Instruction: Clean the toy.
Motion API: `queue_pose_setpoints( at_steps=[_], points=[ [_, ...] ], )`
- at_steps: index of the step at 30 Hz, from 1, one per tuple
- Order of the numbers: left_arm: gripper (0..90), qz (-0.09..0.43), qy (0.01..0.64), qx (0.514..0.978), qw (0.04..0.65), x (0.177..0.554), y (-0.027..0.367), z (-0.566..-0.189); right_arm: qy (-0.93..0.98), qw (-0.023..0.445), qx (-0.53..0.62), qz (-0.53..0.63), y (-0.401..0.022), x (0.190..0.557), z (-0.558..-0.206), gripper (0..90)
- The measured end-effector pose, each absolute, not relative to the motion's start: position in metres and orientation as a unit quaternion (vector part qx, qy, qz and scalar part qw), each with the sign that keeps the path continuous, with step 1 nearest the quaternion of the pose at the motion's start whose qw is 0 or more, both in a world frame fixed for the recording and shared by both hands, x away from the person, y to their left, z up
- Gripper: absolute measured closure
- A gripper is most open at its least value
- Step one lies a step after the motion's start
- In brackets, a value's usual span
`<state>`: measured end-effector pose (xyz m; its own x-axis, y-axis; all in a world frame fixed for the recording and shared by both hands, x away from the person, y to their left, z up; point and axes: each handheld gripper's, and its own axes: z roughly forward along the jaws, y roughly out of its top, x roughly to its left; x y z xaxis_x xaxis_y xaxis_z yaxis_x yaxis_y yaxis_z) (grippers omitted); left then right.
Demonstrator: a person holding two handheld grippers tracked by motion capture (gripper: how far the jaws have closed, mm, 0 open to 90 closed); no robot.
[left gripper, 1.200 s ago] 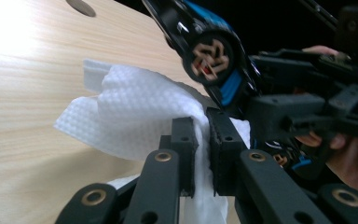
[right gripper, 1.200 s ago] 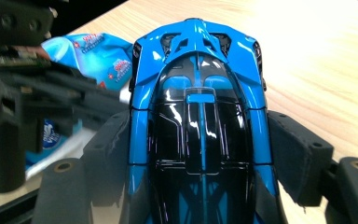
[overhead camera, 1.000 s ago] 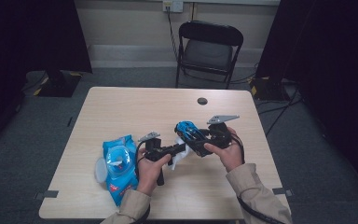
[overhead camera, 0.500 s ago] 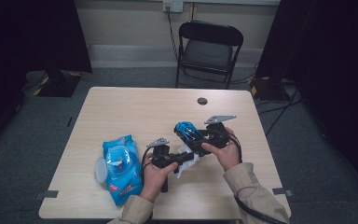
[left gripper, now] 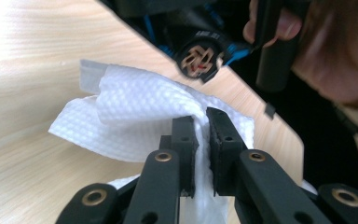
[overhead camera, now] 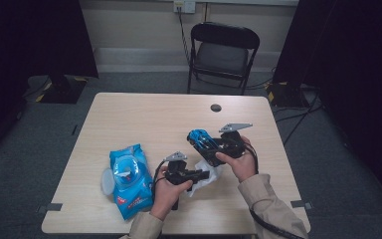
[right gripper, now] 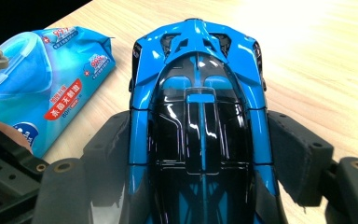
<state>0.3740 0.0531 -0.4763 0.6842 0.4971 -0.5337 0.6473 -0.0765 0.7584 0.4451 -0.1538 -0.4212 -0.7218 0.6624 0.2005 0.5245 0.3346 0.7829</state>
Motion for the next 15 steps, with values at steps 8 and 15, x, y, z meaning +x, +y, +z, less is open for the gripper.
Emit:
queue_pose_setpoints(
  at_steps=[8, 15],
  points=[
    [82.3, -0.05, 0.388, 0.751, 0.532, 0.372, 0.061, -0.474, 0.814, 0.085, 0.366, 0.444, -0.157, 0.441, -0.421, 28.4],
    [82.2, -0.026, 0.394, 0.754, 0.526, 0.373, 0.072, -0.469, 0.814, 0.087, 0.366, 0.441, -0.16, 0.44, -0.421, 28.3]
  ],
)
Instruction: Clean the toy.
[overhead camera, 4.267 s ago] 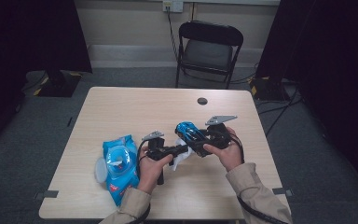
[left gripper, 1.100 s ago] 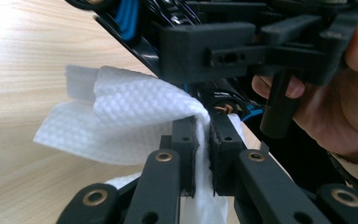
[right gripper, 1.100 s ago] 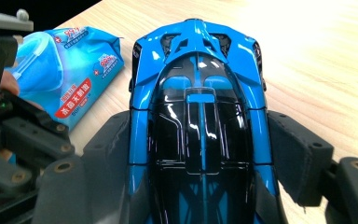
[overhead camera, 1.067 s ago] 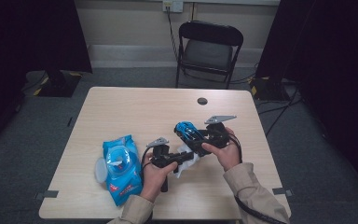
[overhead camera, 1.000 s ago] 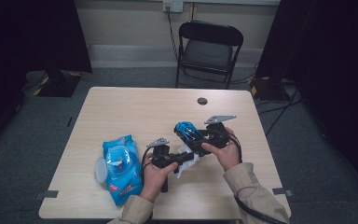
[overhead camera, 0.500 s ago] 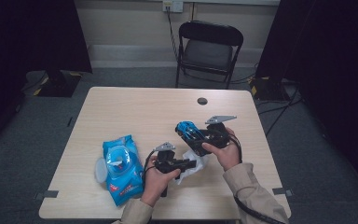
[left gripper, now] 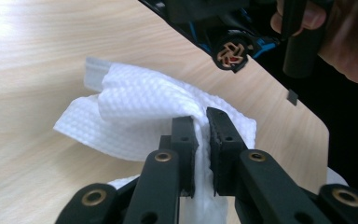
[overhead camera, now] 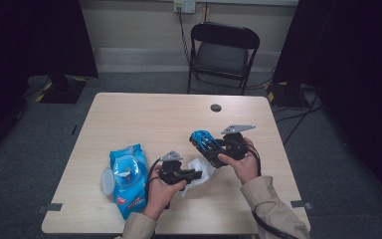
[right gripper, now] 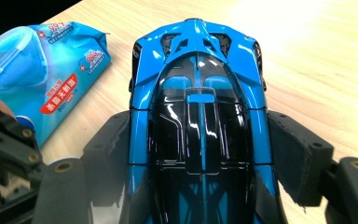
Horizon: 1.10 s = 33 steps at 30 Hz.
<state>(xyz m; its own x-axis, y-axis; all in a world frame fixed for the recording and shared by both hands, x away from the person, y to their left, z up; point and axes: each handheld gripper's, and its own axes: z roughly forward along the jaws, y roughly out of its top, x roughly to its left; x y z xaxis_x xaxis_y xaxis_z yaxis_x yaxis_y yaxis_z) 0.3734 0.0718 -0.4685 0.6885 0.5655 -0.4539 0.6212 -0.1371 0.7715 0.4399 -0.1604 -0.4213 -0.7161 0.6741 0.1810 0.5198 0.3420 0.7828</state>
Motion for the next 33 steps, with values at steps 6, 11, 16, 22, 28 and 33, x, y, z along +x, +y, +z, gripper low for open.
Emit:
queue_pose_setpoints(
  at_steps=[6, 11, 16, 22, 28, 33],
  points=[
    [82.1, 0.004, 0.407, 0.76, 0.506, 0.378, 0.082, -0.468, 0.815, 0.091, 0.371, 0.436, -0.166, 0.44, -0.425, 28.4],
    [82.1, 0.019, 0.415, 0.76, 0.501, 0.383, 0.088, -0.466, 0.813, 0.094, 0.377, 0.433, -0.173, 0.441, -0.43, 28.4],
    [82.2, 0.028, 0.421, 0.754, 0.504, 0.387, 0.09, -0.461, 0.811, 0.098, 0.384, 0.429, -0.179, 0.441, -0.432, 28.3],
    [82.2, 0.046, 0.434, 0.756, 0.489, 0.393, 0.089, -0.46, 0.809, 0.108, 0.395, 0.422, -0.191, 0.441, -0.438, 28.3],
    [81.9, 0.065, 0.452, 0.761, 0.46, 0.4, 0.085, -0.46, 0.809, 0.114, 0.406, 0.409, -0.204, 0.441, -0.447, 28.3],
    [80.9, 0.072, 0.467, 0.763, 0.44, 0.406, 0.077, -0.464, 0.809, 0.122, 0.416, 0.398, -0.212, 0.441, -0.456, 28.3]
  ],
)
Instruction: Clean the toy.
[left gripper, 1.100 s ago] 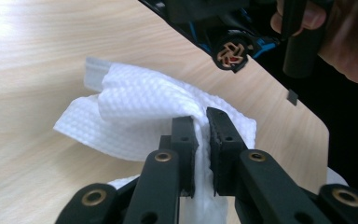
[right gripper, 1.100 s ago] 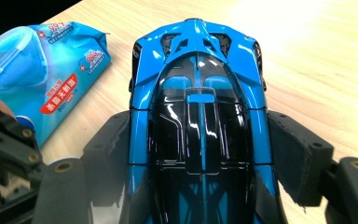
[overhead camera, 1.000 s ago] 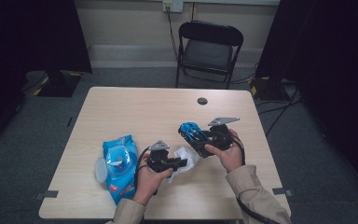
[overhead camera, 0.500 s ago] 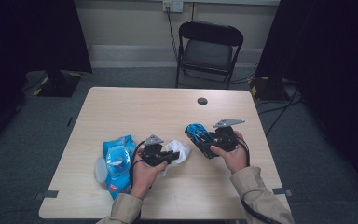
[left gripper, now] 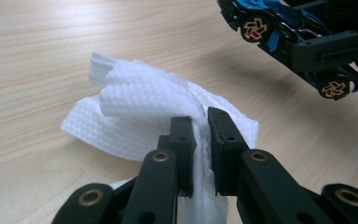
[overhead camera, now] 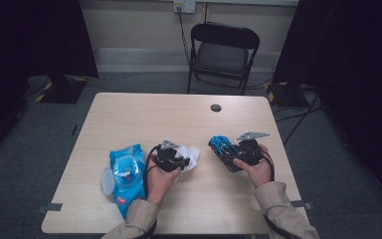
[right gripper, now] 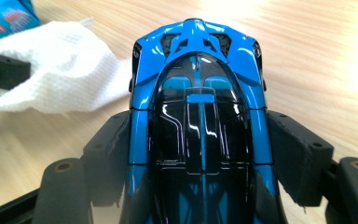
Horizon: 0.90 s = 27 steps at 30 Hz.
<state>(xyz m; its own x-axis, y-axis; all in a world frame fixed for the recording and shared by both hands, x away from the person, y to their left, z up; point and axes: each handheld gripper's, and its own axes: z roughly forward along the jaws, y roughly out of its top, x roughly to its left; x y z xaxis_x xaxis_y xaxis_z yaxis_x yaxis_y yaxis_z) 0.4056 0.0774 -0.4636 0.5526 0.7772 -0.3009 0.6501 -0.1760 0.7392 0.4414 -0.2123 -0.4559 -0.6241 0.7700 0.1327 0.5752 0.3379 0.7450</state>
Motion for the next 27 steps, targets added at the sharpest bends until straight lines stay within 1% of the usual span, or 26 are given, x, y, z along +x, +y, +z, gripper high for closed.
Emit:
queue_pose_setpoints(
  at_steps=[13, 20, 25, 27],
  points=[
    [78.2, 0.078, 0.484, 0.764, 0.42, 0.42, 0.068, -0.477, 0.815, 0.132, 0.428, 0.369, -0.222, 0.444, -0.477, 28.3],
    [76.3, 0.085, 0.479, 0.769, 0.414, 0.423, 0.067, -0.484, 0.818, 0.14, 0.425, 0.36, -0.221, 0.445, -0.481, 28.2],
    [73.5, 0.088, 0.474, 0.771, 0.415, 0.424, 0.067, -0.484, 0.82, 0.142, 0.423, 0.358, -0.219, 0.445, -0.483, 28.2],
    [71.0, 0.09, 0.47, 0.775, 0.414, 0.424, 0.067, -0.486, 0.822, 0.141, 0.423, 0.355, -0.219, 0.445, -0.484, 28.2]
  ],
)
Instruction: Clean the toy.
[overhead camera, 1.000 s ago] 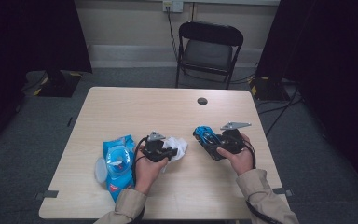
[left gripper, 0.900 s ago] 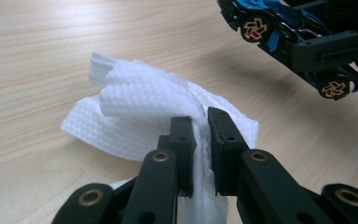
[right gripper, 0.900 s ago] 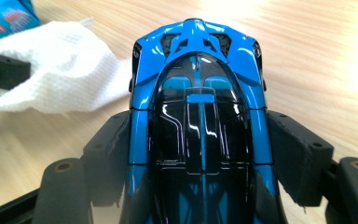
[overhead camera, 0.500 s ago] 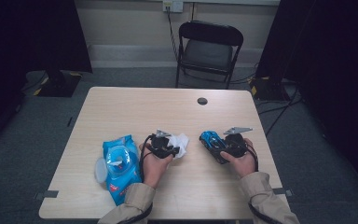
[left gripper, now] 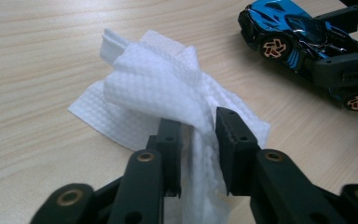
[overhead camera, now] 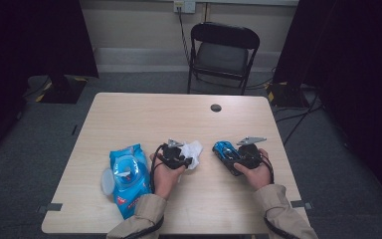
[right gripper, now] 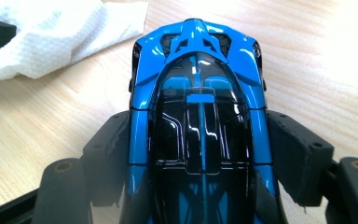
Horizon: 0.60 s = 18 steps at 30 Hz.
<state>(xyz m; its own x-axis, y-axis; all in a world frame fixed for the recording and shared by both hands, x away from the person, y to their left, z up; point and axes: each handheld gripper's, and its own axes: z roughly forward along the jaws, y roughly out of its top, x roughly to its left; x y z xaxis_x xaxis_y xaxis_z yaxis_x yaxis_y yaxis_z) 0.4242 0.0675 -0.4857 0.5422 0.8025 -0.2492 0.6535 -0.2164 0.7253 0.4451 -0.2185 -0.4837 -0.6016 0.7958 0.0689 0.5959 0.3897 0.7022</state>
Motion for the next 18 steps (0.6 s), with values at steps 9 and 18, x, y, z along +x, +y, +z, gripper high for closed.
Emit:
queue_pose_setpoints(
  at_steps=[9, 18],
  points=[
    [67.4, 0.089, 0.47, 0.775, 0.413, 0.424, 0.0665, -0.4876, 0.824, 0.14, 0.427, 0.347, -0.2181, 0.4459, -0.488, 28.1],
    [59.1, 0.091, 0.476, 0.774, 0.408, 0.4243, 0.0663, -0.4935, 0.825, 0.142, 0.427, 0.343, -0.2168, 0.4458, -0.489, 28.0]
  ],
)
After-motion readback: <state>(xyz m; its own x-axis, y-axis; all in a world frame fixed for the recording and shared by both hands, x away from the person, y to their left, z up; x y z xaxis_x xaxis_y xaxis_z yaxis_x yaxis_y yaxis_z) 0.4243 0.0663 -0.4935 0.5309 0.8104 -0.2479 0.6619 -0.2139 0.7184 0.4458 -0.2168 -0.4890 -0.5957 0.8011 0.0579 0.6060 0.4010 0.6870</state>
